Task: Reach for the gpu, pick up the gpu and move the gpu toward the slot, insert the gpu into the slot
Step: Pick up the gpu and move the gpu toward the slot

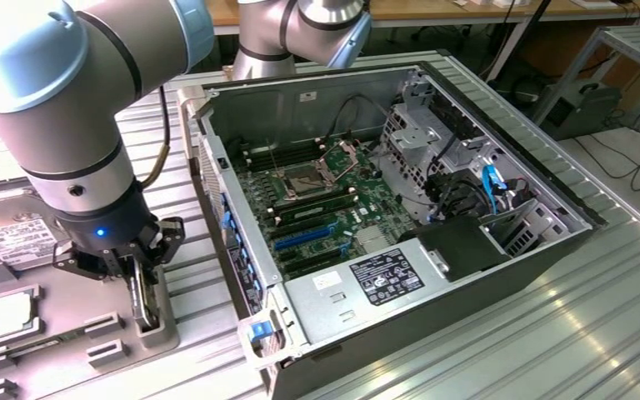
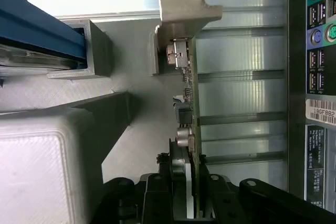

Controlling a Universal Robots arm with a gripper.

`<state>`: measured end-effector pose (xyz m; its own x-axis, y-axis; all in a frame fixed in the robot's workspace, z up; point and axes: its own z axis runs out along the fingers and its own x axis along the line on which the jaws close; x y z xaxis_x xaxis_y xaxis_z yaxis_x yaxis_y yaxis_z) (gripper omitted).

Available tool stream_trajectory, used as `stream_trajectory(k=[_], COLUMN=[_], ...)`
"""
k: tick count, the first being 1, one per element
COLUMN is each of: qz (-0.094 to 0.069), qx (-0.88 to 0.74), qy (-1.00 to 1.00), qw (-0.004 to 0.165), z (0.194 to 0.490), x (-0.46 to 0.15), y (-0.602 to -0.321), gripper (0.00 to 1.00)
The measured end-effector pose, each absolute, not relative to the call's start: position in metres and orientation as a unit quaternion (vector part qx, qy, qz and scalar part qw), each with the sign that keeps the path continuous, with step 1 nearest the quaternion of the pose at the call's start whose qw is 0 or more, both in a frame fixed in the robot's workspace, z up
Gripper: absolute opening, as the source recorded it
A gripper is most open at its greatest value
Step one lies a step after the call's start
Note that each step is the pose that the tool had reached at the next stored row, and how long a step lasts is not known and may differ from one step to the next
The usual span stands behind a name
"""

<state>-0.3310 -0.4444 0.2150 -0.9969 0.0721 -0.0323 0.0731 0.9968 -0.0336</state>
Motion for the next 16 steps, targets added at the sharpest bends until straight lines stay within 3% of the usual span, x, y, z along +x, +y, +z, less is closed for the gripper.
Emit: stream_trajectory(k=[16], qz=[-0.016], qx=[-0.024], qy=[0.999], qw=[0.017], z=[0.2148], x=[-0.3309], y=[-0.4442], gripper=[0.29])
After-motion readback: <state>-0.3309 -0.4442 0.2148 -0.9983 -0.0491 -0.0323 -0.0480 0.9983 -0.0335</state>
